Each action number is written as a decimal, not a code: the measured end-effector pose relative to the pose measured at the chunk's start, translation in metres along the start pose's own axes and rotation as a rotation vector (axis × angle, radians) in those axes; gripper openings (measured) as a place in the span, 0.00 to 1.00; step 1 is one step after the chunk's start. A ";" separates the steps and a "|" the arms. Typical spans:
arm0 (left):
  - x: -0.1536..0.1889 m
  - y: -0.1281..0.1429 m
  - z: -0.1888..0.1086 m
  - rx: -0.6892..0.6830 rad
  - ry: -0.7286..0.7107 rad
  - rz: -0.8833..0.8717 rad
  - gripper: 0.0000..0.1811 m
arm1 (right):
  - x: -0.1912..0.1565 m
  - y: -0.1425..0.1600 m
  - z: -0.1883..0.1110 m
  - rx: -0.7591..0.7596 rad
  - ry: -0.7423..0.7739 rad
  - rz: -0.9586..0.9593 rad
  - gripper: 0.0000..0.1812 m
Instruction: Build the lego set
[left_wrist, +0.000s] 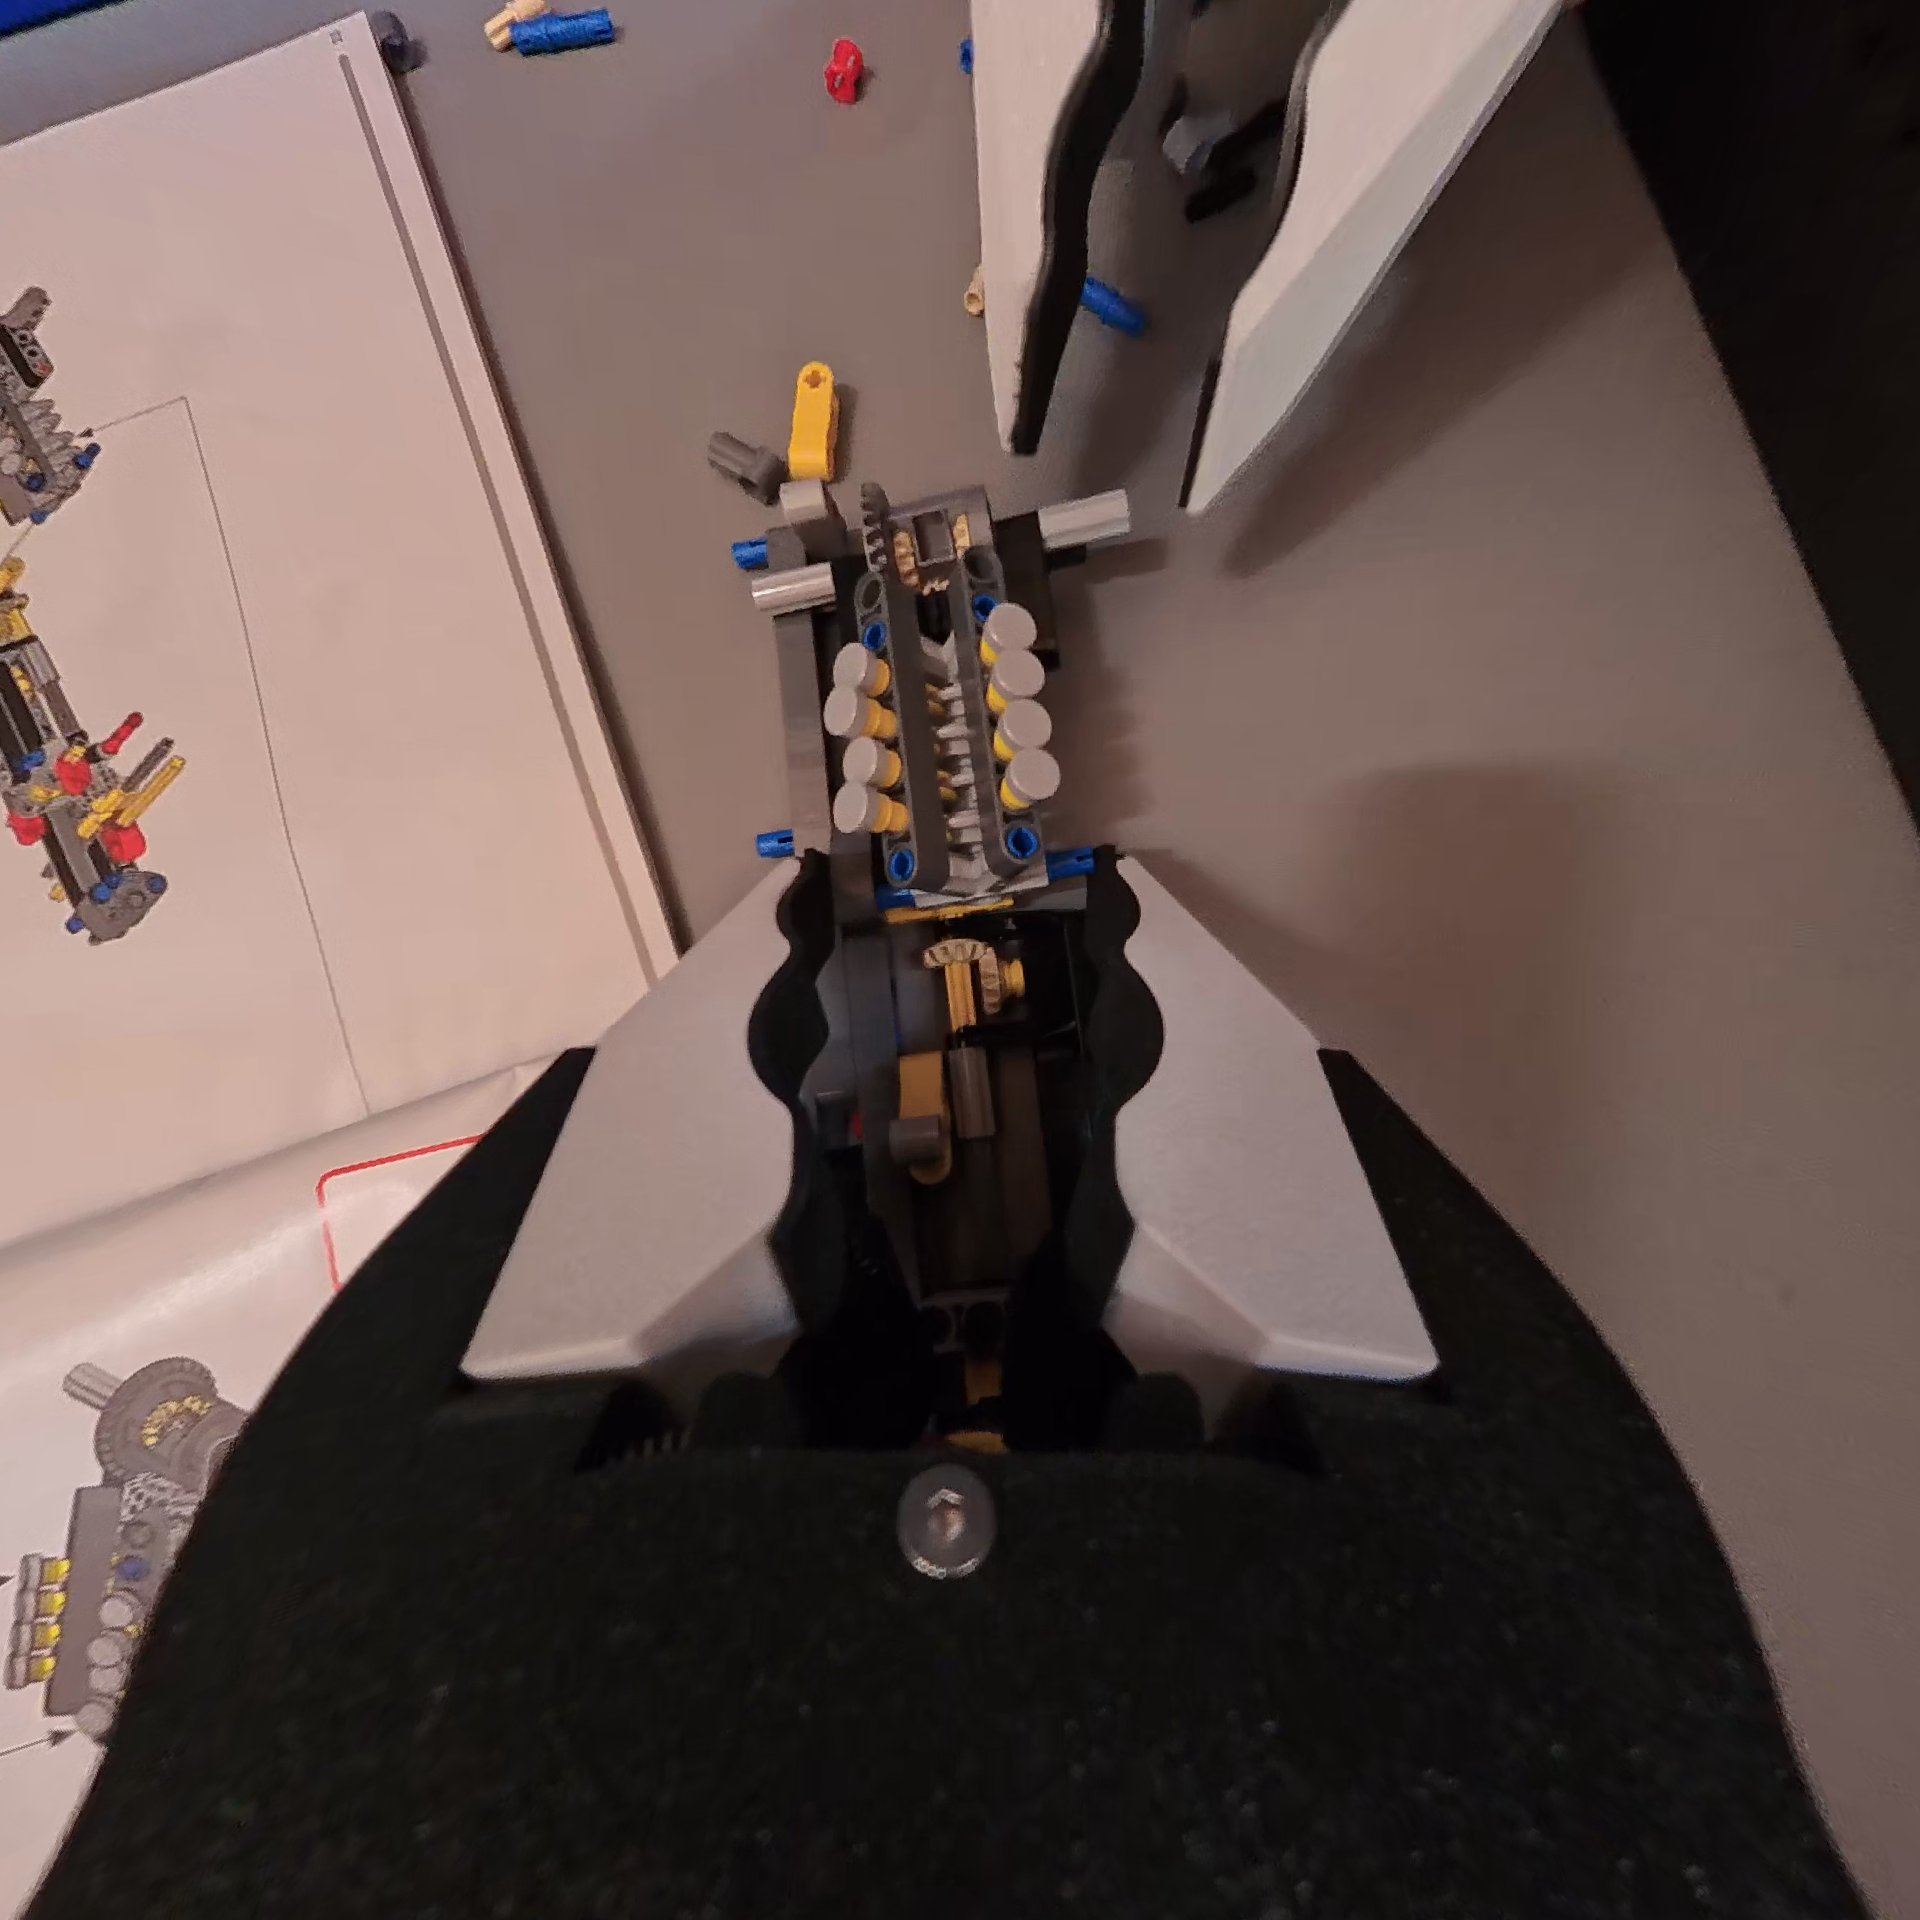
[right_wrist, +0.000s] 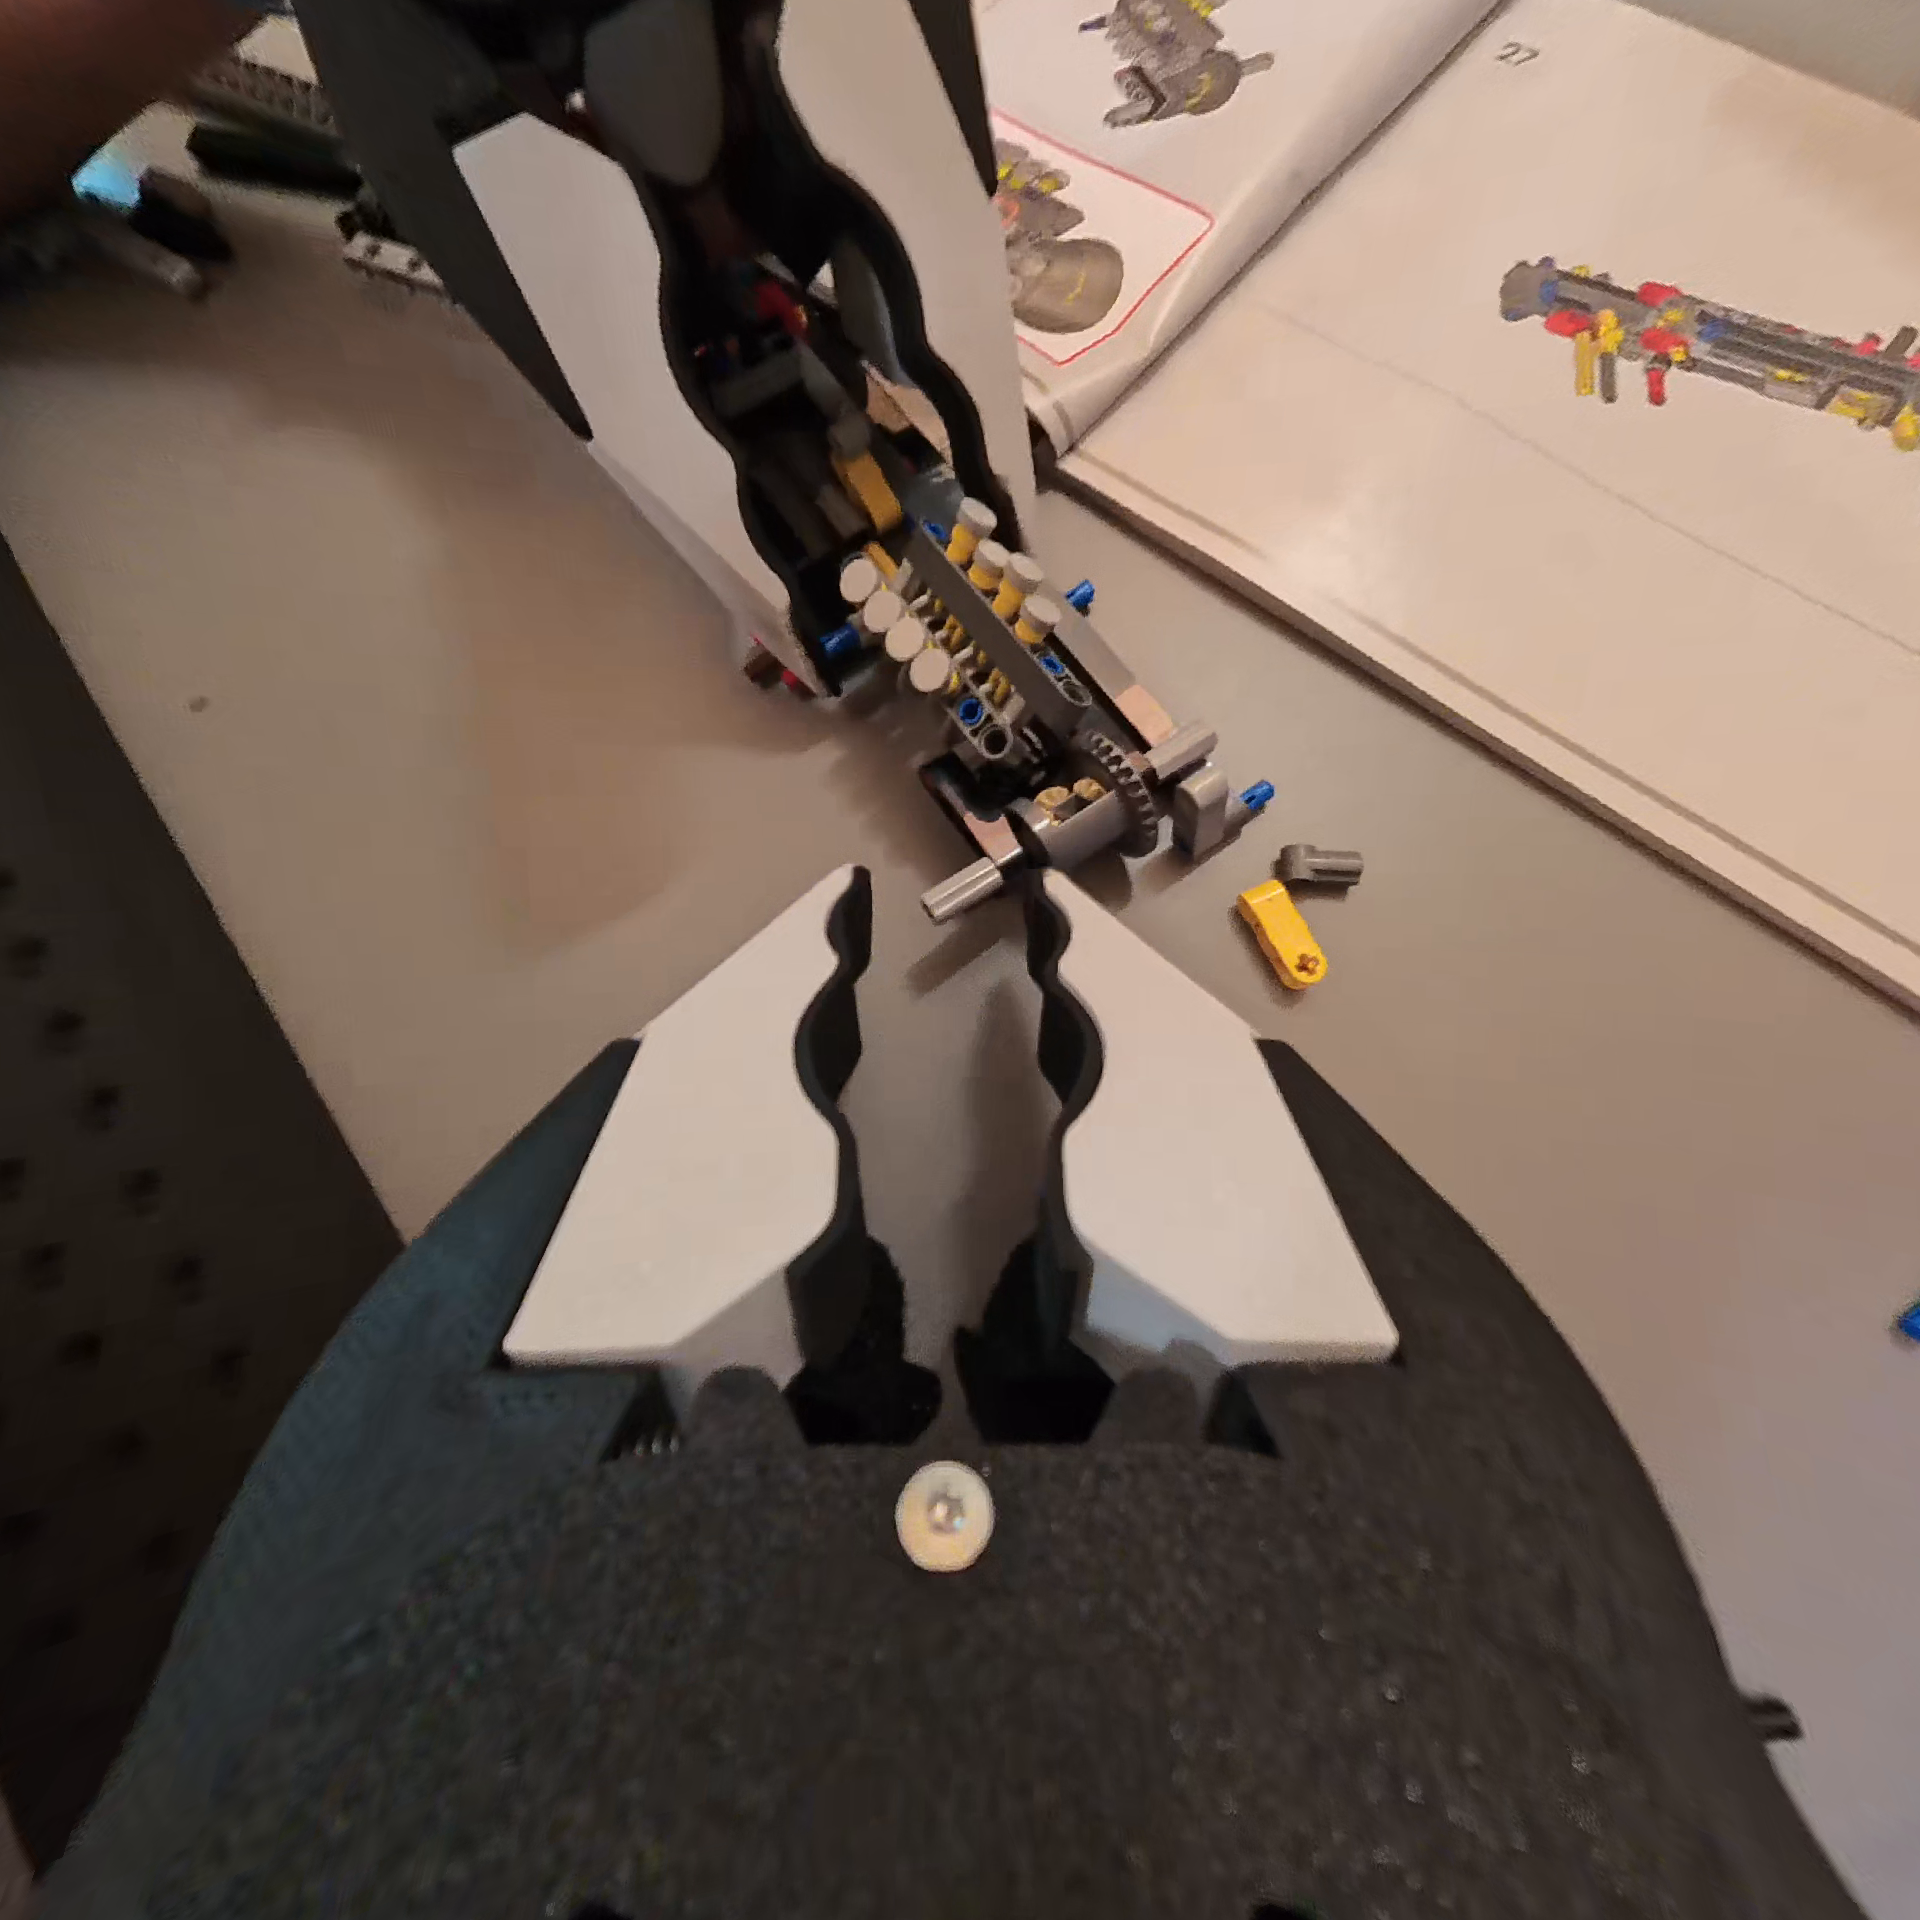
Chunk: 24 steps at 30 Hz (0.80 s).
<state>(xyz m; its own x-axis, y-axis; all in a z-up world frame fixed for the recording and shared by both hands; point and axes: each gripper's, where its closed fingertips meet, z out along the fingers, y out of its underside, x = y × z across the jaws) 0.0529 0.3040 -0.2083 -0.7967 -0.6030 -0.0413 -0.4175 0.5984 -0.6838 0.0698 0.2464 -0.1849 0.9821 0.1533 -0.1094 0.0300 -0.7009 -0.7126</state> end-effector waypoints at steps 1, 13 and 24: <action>0.000 0.000 0.000 0.000 0.001 0.003 0.26 | 0.000 -0.001 0.002 0.005 0.006 0.023 0.16; 0.002 0.000 -0.001 0.010 0.013 0.015 0.26 | 0.000 0.005 0.004 0.007 0.192 0.131 0.04; 0.000 -0.001 -0.001 0.013 0.020 -0.023 0.26 | 0.008 0.013 -0.001 -0.058 0.180 0.031 0.23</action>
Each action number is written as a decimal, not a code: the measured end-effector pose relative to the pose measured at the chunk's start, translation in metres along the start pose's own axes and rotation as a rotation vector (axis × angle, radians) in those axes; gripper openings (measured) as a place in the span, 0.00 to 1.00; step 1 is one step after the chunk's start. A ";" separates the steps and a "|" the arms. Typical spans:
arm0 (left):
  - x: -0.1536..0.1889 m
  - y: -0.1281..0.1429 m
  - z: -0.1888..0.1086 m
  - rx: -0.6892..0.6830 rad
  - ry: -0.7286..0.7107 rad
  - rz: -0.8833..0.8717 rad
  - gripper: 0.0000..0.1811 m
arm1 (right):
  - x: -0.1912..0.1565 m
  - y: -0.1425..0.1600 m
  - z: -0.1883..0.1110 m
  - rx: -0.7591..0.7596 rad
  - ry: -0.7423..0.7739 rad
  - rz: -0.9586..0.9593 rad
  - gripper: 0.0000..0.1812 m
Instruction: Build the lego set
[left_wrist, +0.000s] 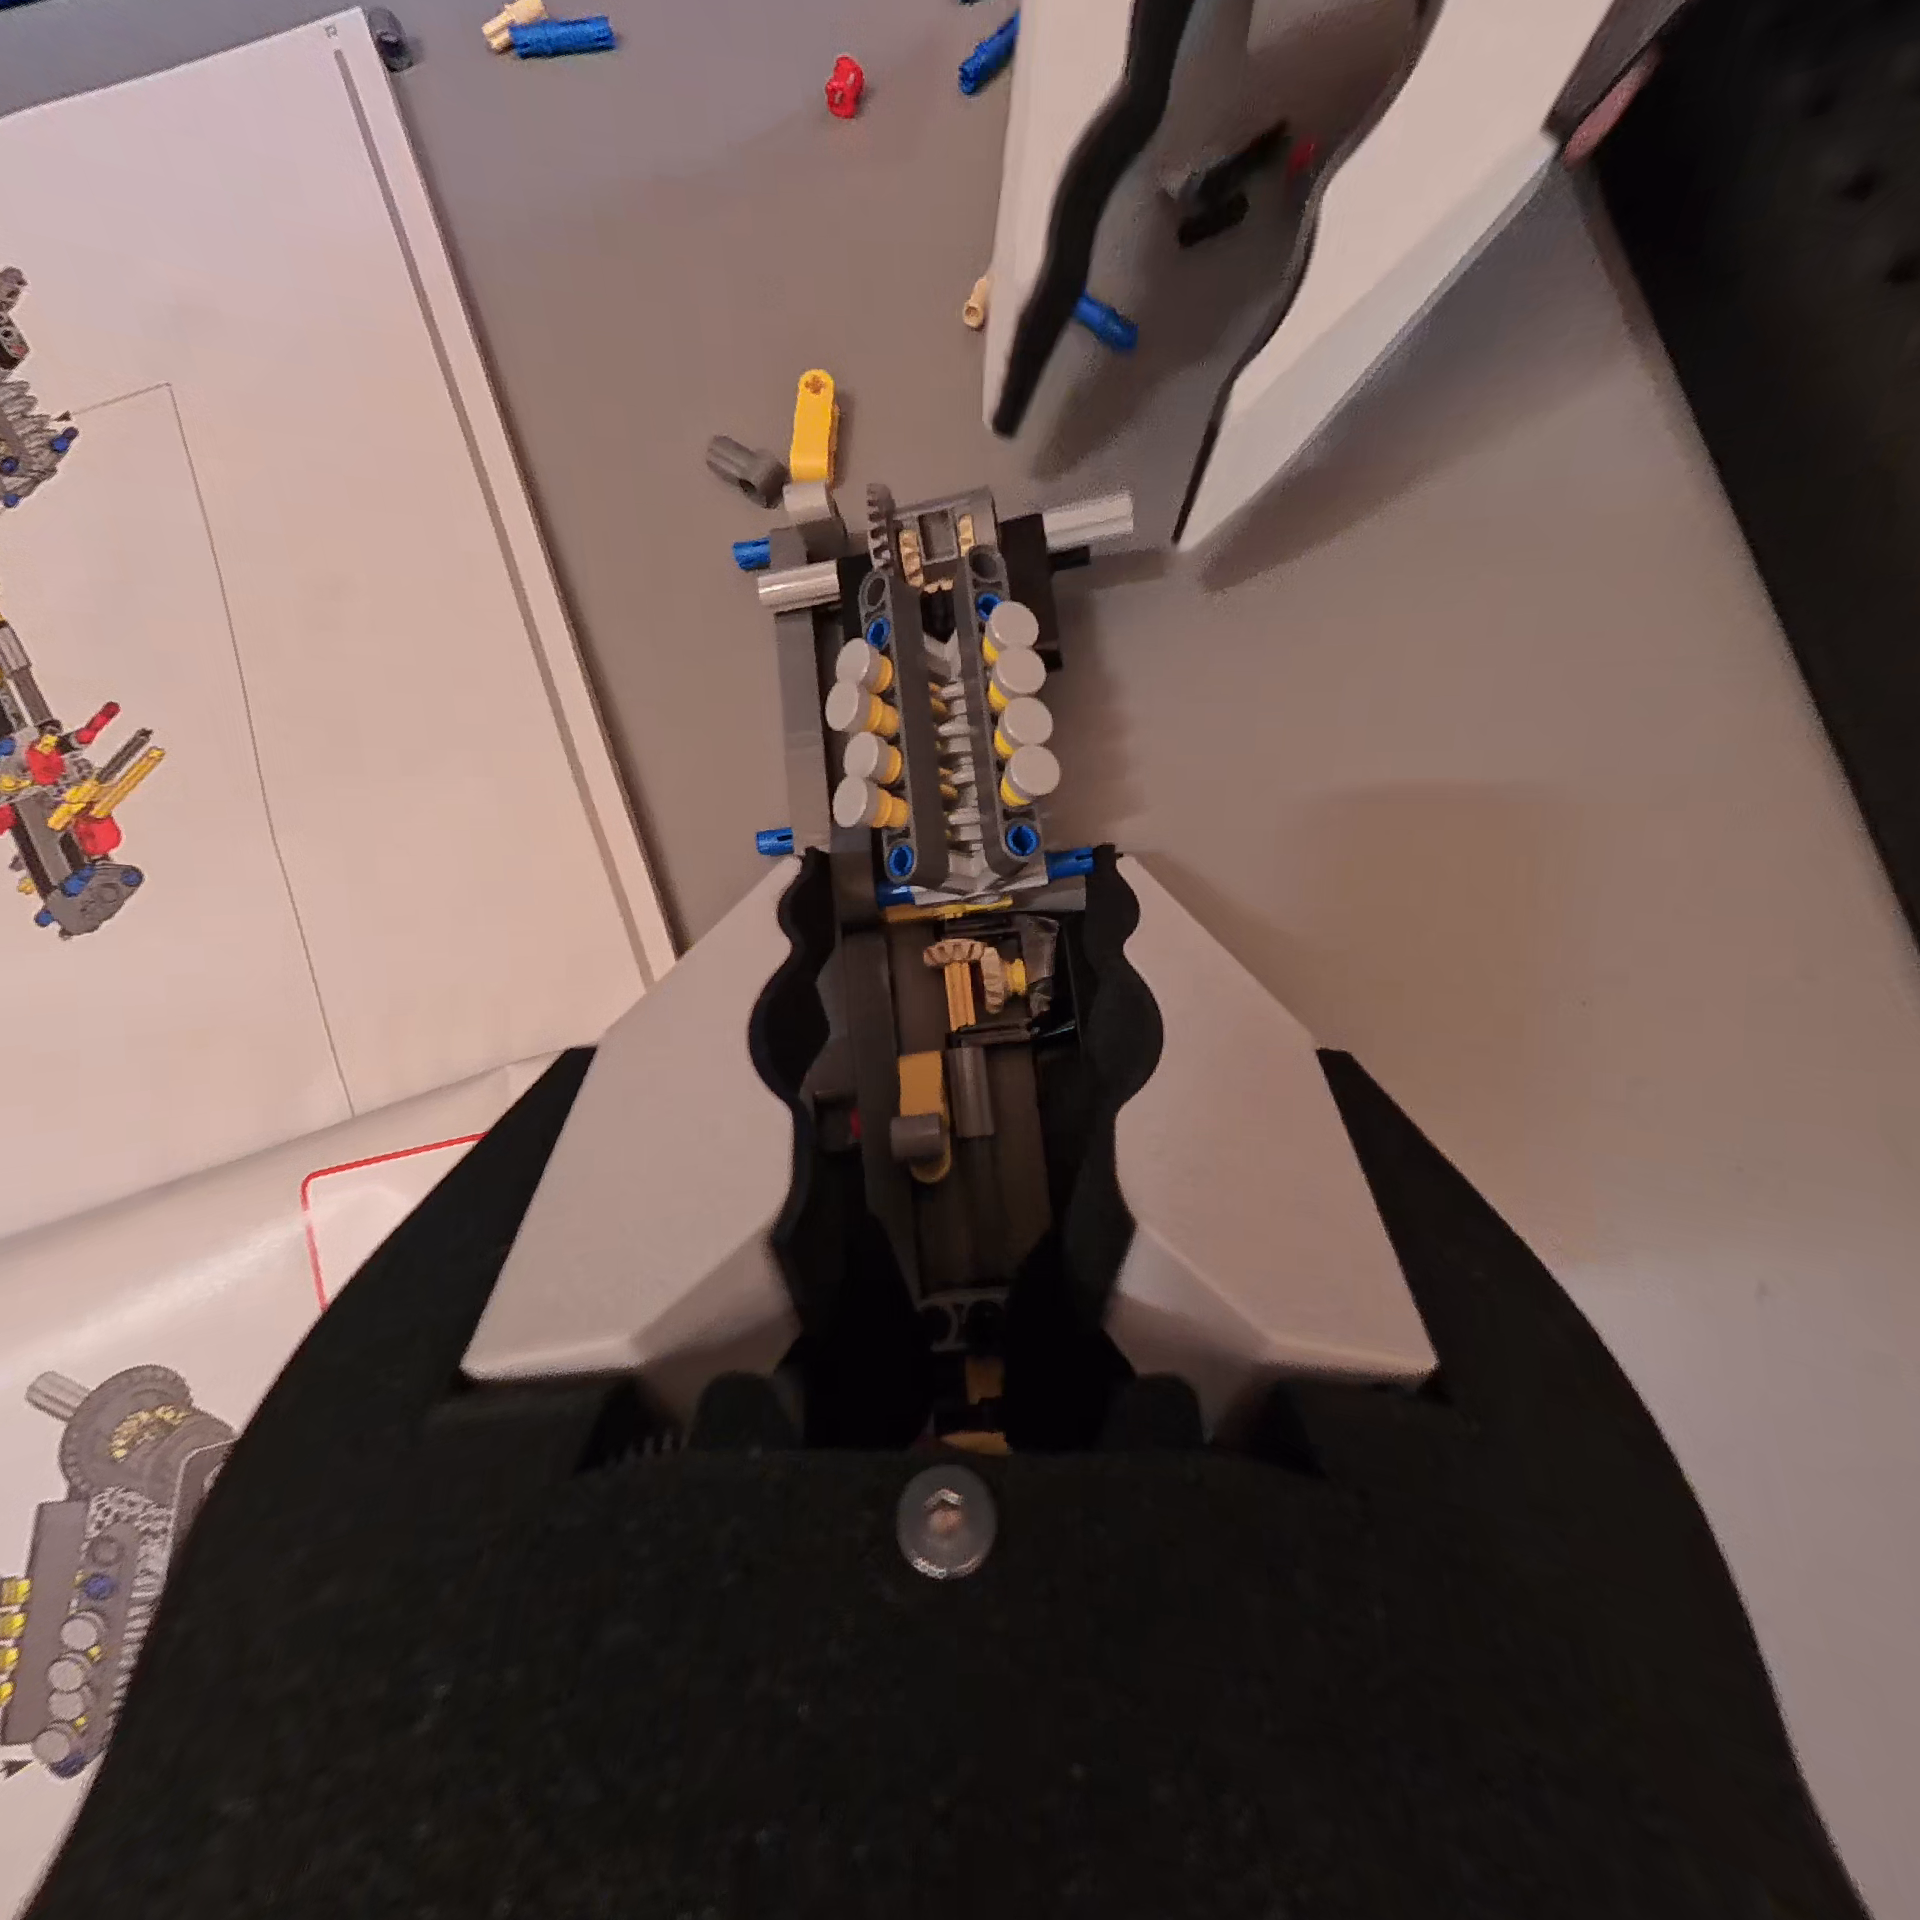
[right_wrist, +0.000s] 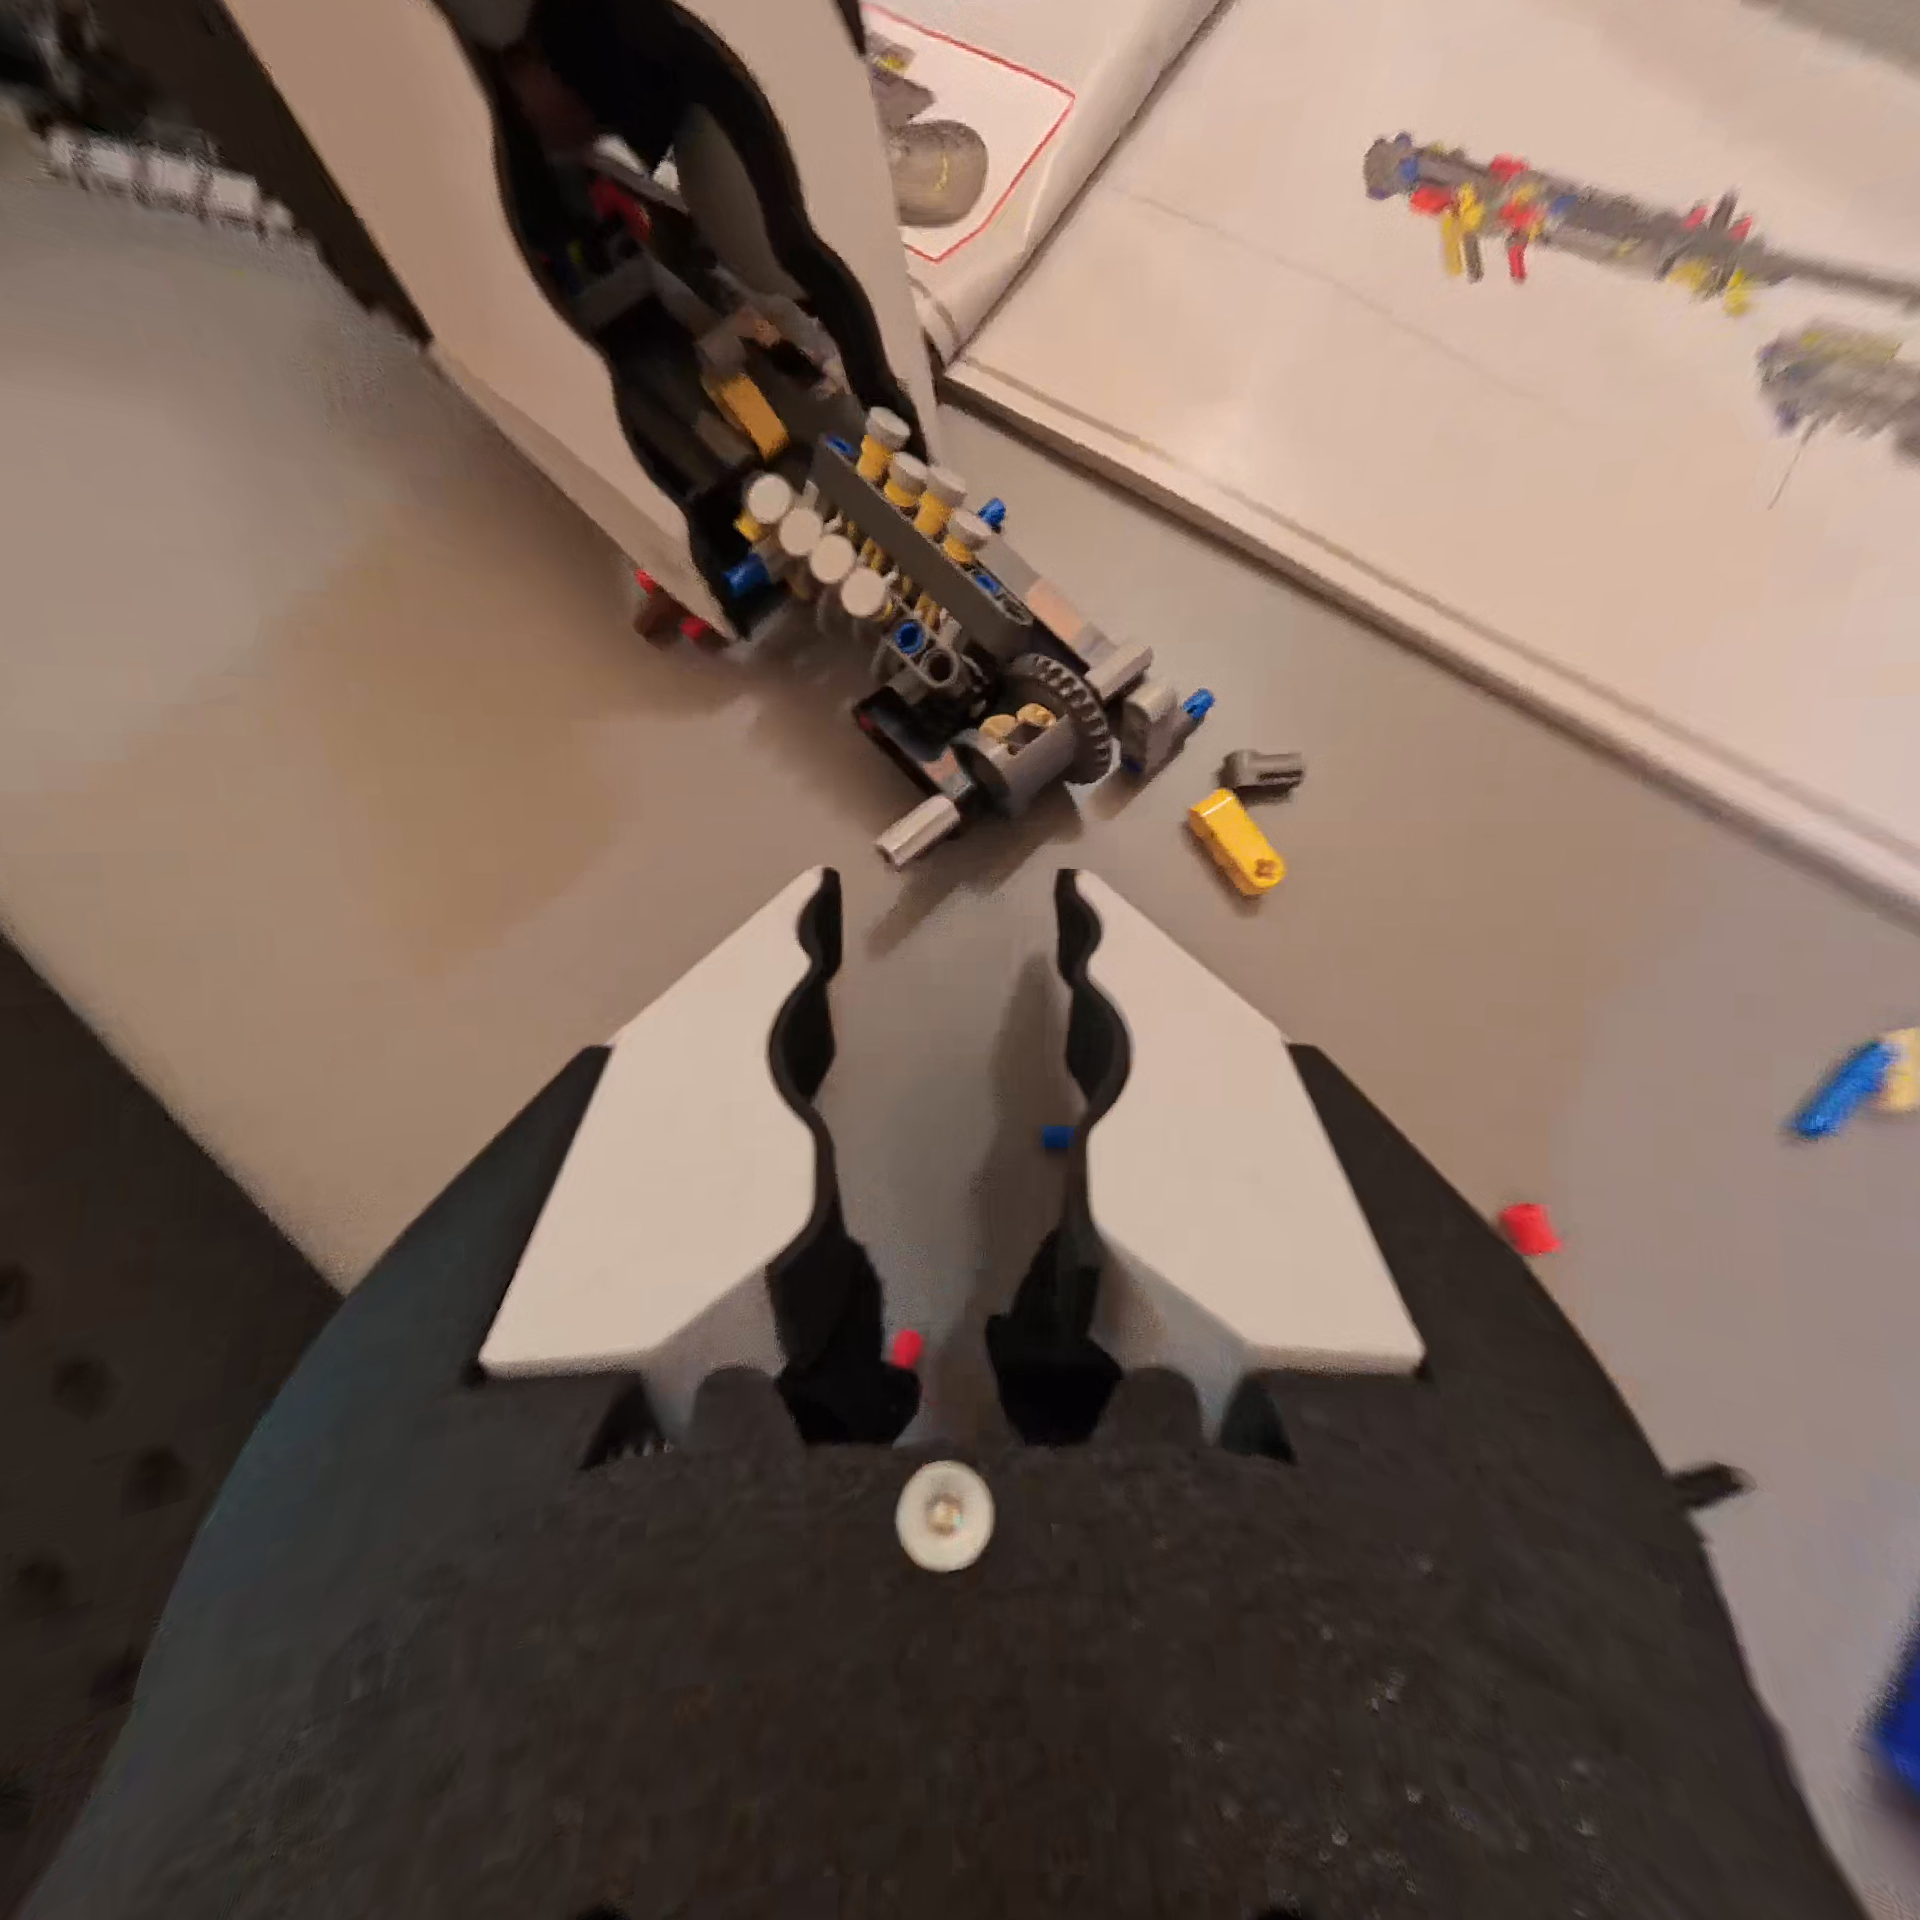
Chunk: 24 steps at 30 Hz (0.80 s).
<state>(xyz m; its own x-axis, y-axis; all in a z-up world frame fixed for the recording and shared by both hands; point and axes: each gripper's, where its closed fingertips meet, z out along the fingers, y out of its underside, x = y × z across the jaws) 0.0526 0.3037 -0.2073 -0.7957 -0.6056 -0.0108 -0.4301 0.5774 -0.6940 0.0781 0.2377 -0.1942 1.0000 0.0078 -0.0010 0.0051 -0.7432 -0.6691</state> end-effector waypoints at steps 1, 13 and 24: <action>0.000 0.000 0.000 -0.005 -0.012 0.012 0.26 | 0.002 0.000 -0.003 -0.020 0.011 -0.074 0.25; -0.002 0.001 0.002 -0.021 -0.096 0.087 0.26 | 0.022 -0.011 0.026 -0.073 -0.270 -0.450 0.48; -0.004 0.001 0.002 -0.014 -0.097 0.063 0.26 | 0.013 -0.010 0.032 -0.033 -0.439 -0.527 0.41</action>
<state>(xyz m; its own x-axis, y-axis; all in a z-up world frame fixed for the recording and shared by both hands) 0.0562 0.3056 -0.2093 -0.7765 -0.6178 -0.1238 -0.3871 0.6228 -0.6799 0.0913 0.2662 -0.2111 0.7688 0.6394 0.0126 0.4977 -0.5858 -0.6397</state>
